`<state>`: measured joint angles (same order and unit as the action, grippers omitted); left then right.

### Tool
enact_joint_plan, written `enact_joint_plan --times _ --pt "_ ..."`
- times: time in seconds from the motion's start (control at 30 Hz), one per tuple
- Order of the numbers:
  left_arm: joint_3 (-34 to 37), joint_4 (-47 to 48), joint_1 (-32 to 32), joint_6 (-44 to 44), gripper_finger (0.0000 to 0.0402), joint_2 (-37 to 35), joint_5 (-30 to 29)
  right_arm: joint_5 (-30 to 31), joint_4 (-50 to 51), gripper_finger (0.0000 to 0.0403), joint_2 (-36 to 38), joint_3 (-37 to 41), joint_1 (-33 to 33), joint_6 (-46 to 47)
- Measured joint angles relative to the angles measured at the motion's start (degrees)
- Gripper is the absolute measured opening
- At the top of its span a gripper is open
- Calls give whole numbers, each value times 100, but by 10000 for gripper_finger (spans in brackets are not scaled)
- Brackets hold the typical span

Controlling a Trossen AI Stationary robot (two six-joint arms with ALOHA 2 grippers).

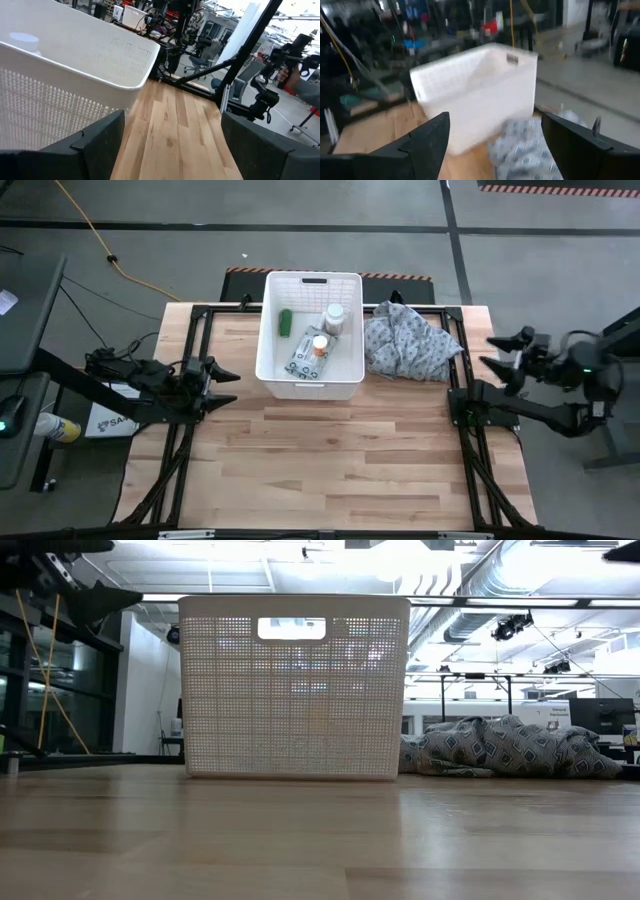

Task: Pick & place medical supplies in basket/bin
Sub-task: Return to Home Position

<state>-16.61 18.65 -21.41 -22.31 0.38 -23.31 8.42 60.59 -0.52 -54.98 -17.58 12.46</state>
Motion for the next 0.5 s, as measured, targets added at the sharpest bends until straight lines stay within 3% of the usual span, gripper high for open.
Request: enact_joint_plan --times 0.1,0.5 --pt "162 -237 0 45 365 0 -1 -63 -31 304 -23 288 0 143" --pt "634 -918 0 104 365 1 28 -688 -1787 304 11 1887 0 199"
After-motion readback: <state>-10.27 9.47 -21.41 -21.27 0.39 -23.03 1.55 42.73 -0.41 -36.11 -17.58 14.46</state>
